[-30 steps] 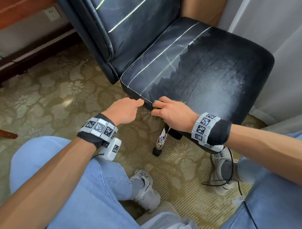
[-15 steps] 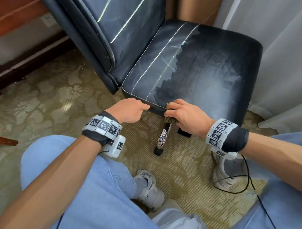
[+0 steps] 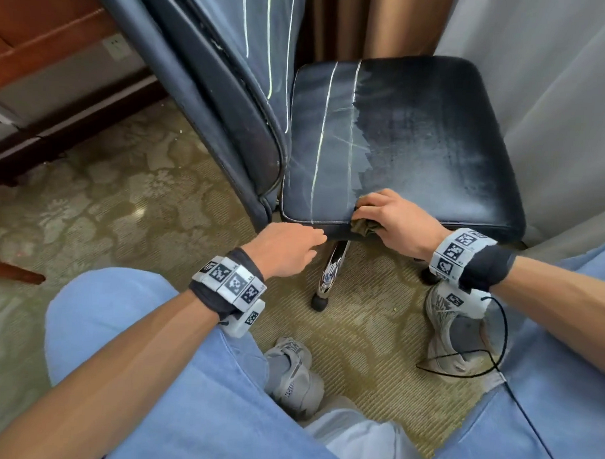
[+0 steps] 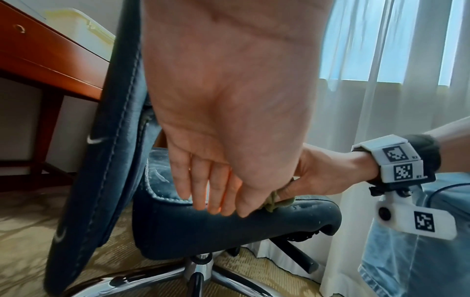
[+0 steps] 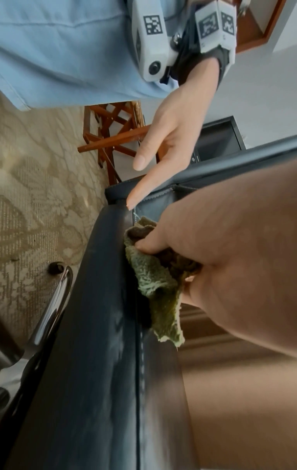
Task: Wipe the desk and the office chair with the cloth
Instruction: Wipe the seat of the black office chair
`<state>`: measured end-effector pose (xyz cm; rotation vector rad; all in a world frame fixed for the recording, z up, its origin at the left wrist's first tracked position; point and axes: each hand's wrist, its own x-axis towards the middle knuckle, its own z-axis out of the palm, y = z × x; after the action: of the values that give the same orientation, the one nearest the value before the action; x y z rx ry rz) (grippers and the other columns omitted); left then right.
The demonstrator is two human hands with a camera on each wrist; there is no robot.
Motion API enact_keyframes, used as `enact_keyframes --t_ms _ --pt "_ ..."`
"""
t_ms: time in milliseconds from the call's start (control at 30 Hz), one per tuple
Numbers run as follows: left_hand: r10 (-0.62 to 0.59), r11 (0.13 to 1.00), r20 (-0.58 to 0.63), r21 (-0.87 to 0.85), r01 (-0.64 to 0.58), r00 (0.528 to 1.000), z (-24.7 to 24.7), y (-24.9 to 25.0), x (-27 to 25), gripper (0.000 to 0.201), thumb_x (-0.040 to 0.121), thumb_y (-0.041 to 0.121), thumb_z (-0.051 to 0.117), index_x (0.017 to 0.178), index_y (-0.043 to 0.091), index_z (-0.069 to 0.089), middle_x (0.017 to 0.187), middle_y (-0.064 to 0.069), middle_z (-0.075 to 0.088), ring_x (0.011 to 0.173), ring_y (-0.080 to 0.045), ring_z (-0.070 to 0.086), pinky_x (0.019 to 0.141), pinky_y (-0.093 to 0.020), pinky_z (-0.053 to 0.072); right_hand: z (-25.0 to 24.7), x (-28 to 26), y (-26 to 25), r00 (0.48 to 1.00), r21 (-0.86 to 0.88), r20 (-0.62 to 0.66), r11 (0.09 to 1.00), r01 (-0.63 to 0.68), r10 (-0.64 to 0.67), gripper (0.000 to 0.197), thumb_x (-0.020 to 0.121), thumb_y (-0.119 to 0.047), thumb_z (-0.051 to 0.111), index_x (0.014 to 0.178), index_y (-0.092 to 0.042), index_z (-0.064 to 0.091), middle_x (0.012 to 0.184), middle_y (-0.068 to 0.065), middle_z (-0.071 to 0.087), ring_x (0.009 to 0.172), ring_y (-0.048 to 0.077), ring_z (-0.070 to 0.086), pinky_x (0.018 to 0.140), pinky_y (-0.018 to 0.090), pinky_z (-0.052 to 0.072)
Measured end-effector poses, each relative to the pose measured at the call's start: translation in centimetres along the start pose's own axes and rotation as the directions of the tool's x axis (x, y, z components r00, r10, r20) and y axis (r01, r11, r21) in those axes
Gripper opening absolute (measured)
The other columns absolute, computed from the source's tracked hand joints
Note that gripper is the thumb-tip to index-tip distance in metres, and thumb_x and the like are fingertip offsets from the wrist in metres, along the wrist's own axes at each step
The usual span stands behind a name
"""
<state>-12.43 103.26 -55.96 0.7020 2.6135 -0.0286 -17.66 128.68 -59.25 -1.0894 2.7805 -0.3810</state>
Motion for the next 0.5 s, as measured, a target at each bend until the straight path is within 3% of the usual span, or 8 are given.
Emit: enact_keyframes --t_ms 133,200,300,367,500 --pt "-0.113 0.994 -0.055 0.002 0.114 0.992 0.2 0.0 -0.8 0.027 0.107 0.032 0.045 0.129 0.021 0.056 0.124 0.001 0.067 0.113 -0.025 0.064 0.087 -0.042 0.053 0.8 1.4 -1.9 0.996 -0.024 0.002 0.995 0.093 -0.093 0.047 0.087 0.004 0.065 0.128 -0.020 0.066 0.131 -0.001 0.058 0.117 0.027 0.048 0.093 0.044 0.054" --pt "-0.186 0.982 -0.065 -0.014 0.186 0.980 0.6 -0.2 -1.1 0.032 0.107 0.033 0.044 0.136 0.019 0.052 0.133 -0.001 0.064 0.116 -0.026 0.064 0.087 -0.041 0.051 1.3 2.2 -2.7 0.990 -0.052 0.015 0.989 0.141 -0.141 0.052 0.086 0.007 0.065 0.130 -0.020 0.064 0.130 -0.002 0.057 0.115 0.026 0.048 0.088 0.041 0.055" --pt "-0.256 0.965 -0.046 -0.072 0.252 0.966 1.4 -0.5 -1.5 0.049 0.108 0.032 0.045 0.152 0.012 0.039 0.155 -0.006 0.047 0.133 -0.028 0.055 0.098 -0.044 0.049 1.8 2.9 -3.2 0.986 -0.073 0.015 0.983 0.166 -0.165 0.052 0.086 0.006 0.065 0.130 -0.022 0.062 0.130 -0.004 0.056 0.117 0.025 0.047 0.080 0.040 0.058" --pt "-0.272 0.958 -0.034 -0.099 0.268 0.962 1.8 -0.6 -1.7 0.060 0.108 0.031 0.046 0.160 0.009 0.028 0.163 -0.010 0.035 0.141 -0.029 0.047 0.106 -0.047 0.048 1.6 3.2 -2.9 0.990 -0.040 -0.009 0.989 0.143 -0.144 0.047 0.087 0.000 0.068 0.127 -0.024 0.062 0.130 -0.005 0.056 0.114 0.024 0.048 0.082 0.042 0.058" --pt "-0.272 0.954 -0.034 -0.141 0.265 0.962 2.2 -0.9 -1.5 0.068 0.108 0.032 0.049 0.164 0.011 0.018 0.170 -0.013 0.019 0.148 -0.030 0.036 0.111 -0.046 0.045 -0.3 4.6 0.4 0.990 0.029 -0.110 0.996 -0.080 0.083 0.041 0.086 -0.003 0.066 0.123 -0.020 0.064 0.124 0.003 0.060 0.110 0.033 0.053 0.089 0.052 0.053"
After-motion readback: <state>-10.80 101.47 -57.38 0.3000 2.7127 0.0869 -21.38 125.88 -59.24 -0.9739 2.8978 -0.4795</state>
